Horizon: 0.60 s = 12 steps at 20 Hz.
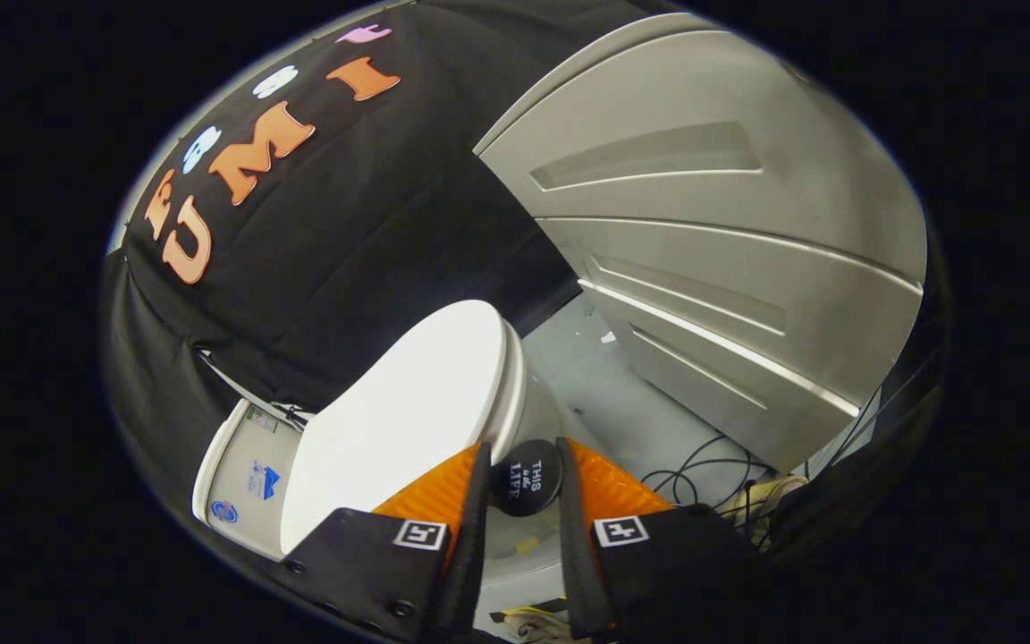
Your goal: Open the toilet lid.
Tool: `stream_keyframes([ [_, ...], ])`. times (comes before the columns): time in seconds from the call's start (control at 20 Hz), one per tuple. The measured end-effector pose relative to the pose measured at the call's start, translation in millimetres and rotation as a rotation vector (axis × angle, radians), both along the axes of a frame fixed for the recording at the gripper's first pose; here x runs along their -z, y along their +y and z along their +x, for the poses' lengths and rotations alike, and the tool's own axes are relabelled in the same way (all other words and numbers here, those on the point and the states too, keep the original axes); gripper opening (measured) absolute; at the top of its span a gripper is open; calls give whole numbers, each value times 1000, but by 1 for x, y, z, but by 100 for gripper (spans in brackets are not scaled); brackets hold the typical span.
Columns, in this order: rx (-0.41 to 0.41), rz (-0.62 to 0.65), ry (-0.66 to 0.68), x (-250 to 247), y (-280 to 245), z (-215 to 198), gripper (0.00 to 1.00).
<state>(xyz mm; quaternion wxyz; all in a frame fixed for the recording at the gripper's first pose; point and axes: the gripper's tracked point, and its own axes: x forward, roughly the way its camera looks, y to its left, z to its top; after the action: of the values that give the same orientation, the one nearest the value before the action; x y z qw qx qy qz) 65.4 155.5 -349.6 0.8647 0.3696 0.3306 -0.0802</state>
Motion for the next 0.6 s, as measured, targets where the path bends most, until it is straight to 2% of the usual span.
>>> stream_keyframes([
  [0.25, -18, 53, -21, -17, 7, -2, 27],
  [0.3, -16, 73, -28, -20, 10, -3, 27],
  [0.35, -23, 97, -44, -26, 13, 0, 16],
  [0.4, -26, 97, -45, -28, 13, -2, 11],
  [0.6, -6, 117, -35, -31, 15, 0, 10],
])
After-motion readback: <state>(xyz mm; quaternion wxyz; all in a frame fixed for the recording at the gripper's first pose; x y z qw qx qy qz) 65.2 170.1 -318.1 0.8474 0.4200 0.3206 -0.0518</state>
